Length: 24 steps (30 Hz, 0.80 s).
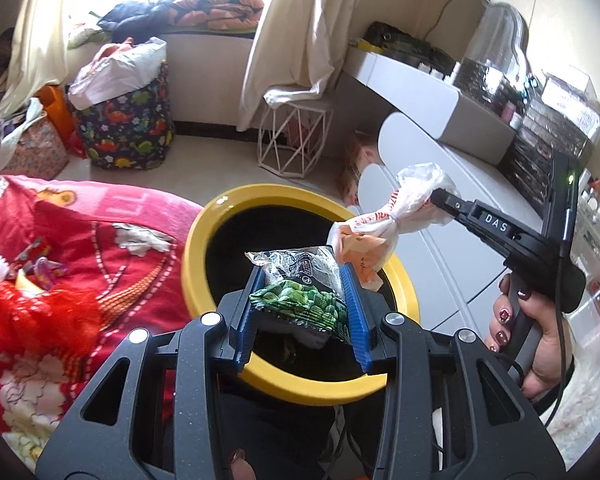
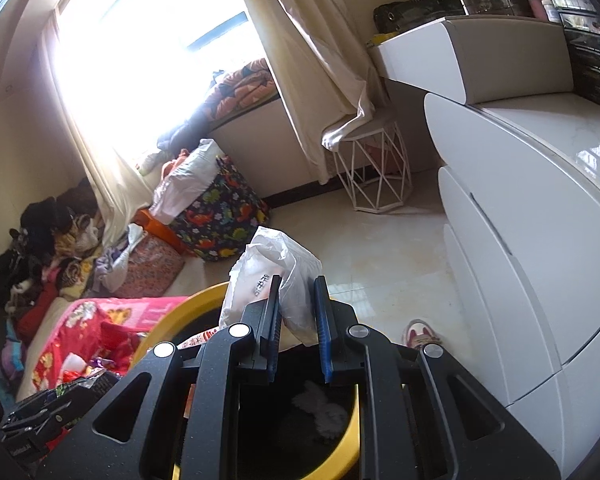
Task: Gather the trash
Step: 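Carry both bags over the bin and open both tools to drop them inside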
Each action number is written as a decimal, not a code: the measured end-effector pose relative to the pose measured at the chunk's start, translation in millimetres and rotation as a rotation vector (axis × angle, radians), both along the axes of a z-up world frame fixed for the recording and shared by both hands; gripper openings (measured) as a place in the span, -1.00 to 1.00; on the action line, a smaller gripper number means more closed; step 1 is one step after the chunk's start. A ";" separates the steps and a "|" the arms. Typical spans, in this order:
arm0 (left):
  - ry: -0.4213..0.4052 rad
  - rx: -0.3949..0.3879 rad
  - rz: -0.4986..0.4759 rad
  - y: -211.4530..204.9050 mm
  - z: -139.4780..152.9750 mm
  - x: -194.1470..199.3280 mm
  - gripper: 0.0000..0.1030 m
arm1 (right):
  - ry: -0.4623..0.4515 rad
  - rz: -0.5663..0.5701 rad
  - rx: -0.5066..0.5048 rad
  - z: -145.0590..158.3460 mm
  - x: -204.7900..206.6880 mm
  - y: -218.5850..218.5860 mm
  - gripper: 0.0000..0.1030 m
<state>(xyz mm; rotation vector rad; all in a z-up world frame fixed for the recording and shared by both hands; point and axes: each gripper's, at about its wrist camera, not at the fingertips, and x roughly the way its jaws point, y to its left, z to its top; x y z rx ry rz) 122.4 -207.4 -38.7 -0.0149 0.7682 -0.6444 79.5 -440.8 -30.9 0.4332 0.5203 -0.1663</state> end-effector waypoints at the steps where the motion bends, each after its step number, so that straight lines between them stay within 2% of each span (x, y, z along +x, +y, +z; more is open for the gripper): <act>1: 0.005 0.005 -0.005 -3.8 -3.3 1.6 -0.39 | 0.005 -0.002 -0.006 -1.6 0.3 -0.5 -0.70; 12: 0.024 0.043 -0.009 -22.6 -21.6 11.1 -0.39 | 0.063 -0.001 -0.053 -15.6 6.5 -0.1 -0.69; 15: 0.025 0.056 0.004 -23.3 -24.4 13.5 -0.35 | 0.082 0.036 -0.039 -18.5 12.3 1.1 -0.58; 18: 0.026 0.055 0.013 -22.9 -25.2 15.2 -0.13 | 0.092 0.048 -0.027 -22.0 13.1 2.8 -0.44; 20: 0.016 0.052 0.023 -22.0 -23.9 14.4 0.24 | 0.092 0.048 -0.008 -23.4 13.1 1.9 -0.24; 21: 0.012 0.042 0.036 -19.4 -22.7 13.9 0.53 | 0.090 0.043 -0.004 -23.4 12.5 1.8 -0.12; 22: 0.012 0.030 0.044 -17.9 -22.0 14.0 0.67 | 0.085 0.038 -0.003 -22.9 11.4 1.5 -0.06; 24: 0.013 0.014 0.064 -13.6 -20.6 13.6 0.79 | 0.079 0.032 0.000 -22.0 10.4 2.0 0.05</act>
